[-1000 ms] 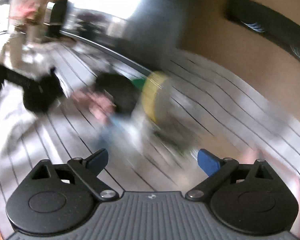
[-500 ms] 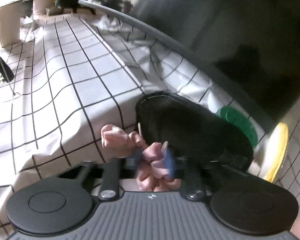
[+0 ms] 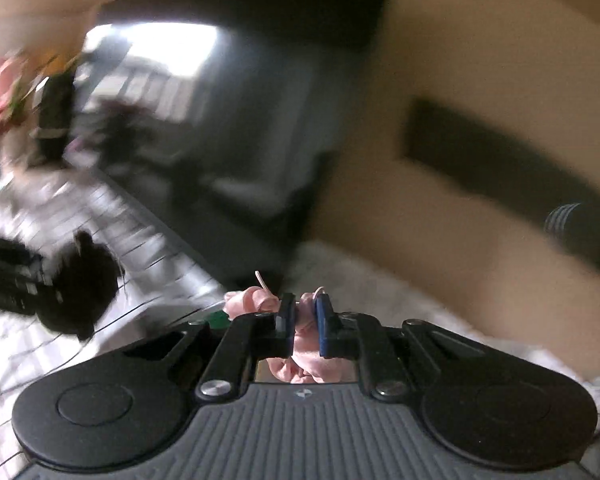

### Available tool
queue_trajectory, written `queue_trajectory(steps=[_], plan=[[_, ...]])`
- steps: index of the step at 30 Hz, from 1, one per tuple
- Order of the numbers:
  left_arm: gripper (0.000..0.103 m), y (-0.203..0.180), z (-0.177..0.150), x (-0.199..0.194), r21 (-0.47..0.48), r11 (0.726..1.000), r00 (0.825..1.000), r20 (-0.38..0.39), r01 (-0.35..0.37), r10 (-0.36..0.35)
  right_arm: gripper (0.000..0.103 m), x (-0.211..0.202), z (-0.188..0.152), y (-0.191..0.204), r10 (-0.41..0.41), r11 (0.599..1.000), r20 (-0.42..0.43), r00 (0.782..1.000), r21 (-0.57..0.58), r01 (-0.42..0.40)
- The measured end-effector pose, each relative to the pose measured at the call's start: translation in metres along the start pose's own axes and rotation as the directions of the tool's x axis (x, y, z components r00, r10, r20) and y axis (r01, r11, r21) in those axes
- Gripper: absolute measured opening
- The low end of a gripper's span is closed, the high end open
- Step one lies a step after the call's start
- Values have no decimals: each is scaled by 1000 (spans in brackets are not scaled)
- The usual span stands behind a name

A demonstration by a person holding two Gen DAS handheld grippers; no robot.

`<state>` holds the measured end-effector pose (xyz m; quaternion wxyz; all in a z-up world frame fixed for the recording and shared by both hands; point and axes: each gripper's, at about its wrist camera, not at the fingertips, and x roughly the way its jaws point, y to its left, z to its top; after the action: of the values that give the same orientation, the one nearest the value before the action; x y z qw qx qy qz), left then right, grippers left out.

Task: Organize soft objects
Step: 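Grasp the pink scrunchie with the right tool while the left tool lifts the plush toy, then carry plush toy and scrunchie into the pink box and open both tools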

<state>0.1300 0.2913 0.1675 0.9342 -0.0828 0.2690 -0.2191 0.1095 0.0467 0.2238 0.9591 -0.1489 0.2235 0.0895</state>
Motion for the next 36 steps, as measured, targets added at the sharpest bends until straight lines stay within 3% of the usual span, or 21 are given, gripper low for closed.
queue_trajectory(steps=[5,11,17,19,21,24,26,29,32,36], plan=[[70,-78,29,36,89,991,995,-5,105,-105,10,-47,0,-76,-175,984,70,982,32,173],[70,-171,34,91,95,968,972,-52,233,-229,11,-71,-36,-155,-300,952,52,952,83,296],[71,-250,18,166,18,938,929,-147,347,-341,11,-51,-71,-222,-308,929,-6,951,212,302],[72,-264,9,193,-18,924,907,-186,382,-378,11,-40,-85,-238,-295,918,-33,955,266,292],[73,-286,-8,227,-21,935,895,-285,353,-344,11,-25,-96,-251,-259,908,-76,963,320,270],[70,-310,-38,259,93,972,901,-402,217,-163,25,-2,-116,-269,-189,882,-168,967,404,242],[71,-311,-48,263,138,971,897,-425,194,-119,46,-2,-125,-268,-181,869,-170,969,434,239],[71,-306,-46,255,85,969,897,-404,232,-180,53,-17,-134,-267,-194,847,-147,970,474,241],[70,-289,-28,236,10,977,931,-308,212,-198,56,-41,-148,-256,-192,837,-97,977,503,215],[70,-250,-3,190,-98,965,957,-141,243,-255,72,-82,-187,-214,-199,899,-42,979,391,200]])
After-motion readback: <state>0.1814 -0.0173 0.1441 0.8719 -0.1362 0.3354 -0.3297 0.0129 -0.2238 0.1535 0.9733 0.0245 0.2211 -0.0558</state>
